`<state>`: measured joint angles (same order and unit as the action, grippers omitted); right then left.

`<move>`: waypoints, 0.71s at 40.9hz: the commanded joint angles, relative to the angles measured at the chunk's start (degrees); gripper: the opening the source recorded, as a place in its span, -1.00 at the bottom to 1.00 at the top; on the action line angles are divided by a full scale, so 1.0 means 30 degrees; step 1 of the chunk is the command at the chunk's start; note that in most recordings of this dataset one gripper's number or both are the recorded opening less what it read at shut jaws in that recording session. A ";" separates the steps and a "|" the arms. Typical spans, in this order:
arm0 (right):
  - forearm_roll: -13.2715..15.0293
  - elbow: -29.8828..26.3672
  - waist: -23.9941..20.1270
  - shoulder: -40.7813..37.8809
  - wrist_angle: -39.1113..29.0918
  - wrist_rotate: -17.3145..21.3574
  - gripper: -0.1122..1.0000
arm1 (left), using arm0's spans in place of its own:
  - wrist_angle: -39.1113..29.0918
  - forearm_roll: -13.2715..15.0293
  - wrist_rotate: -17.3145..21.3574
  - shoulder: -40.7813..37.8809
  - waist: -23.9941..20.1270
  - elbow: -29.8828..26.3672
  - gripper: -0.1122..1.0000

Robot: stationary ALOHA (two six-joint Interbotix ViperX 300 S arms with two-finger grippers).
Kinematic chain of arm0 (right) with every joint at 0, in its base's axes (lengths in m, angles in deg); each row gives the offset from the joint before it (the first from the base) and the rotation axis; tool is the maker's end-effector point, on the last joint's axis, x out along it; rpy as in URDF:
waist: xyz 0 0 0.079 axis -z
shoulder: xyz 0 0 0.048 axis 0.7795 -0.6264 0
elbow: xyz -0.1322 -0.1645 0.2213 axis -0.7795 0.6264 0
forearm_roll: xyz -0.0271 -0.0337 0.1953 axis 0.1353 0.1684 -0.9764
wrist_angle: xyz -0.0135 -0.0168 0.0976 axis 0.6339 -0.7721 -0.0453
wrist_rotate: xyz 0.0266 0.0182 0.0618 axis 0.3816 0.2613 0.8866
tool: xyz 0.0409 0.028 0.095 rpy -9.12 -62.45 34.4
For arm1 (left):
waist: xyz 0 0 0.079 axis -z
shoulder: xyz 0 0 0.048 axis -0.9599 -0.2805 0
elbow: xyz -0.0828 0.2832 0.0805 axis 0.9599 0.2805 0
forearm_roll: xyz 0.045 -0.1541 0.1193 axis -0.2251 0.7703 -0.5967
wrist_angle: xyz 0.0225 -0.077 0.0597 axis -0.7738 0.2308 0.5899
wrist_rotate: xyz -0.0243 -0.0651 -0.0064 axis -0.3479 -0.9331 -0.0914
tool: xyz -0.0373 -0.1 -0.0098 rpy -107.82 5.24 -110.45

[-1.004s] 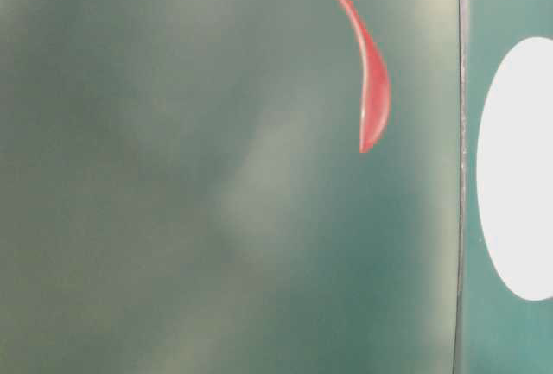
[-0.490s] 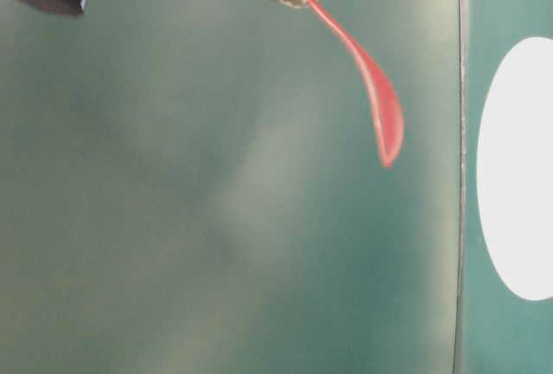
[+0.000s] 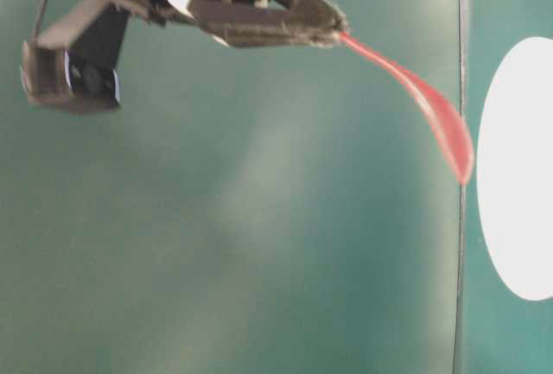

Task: Grip the spoon and scoop the red block from the bowl with right arm.
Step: 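Lower the spoon bowl into the white bowl beside the cube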

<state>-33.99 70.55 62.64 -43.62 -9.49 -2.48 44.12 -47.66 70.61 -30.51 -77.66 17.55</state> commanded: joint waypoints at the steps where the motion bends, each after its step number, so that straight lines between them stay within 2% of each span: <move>1: 0.0586 -0.1289 0.0029 -0.0381 -0.0791 0.0410 -0.35 | 0.0088 -0.0059 0.0029 -0.0059 -0.0029 -0.0469 -0.80; 10: 0.1758 -0.2871 0.0029 -0.1641 -0.2490 0.1143 -0.35 | 0.0088 -0.0059 0.0029 -0.0059 -0.0029 -0.0469 -0.80; 22: 0.1934 -0.4248 0.0029 -0.2637 -0.3896 0.1523 -0.35 | 0.0117 -0.0059 0.0029 -0.0059 -0.0029 -0.0439 -0.80; 29: 0.2373 -0.4512 0.0029 -0.2959 -0.4482 0.2080 -0.35 | 0.0088 -0.0059 0.0029 -0.0059 -0.0059 -0.0469 -0.80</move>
<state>-27.40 58.59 62.64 -53.11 -22.32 3.23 44.12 -47.75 70.61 -30.51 -77.66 17.64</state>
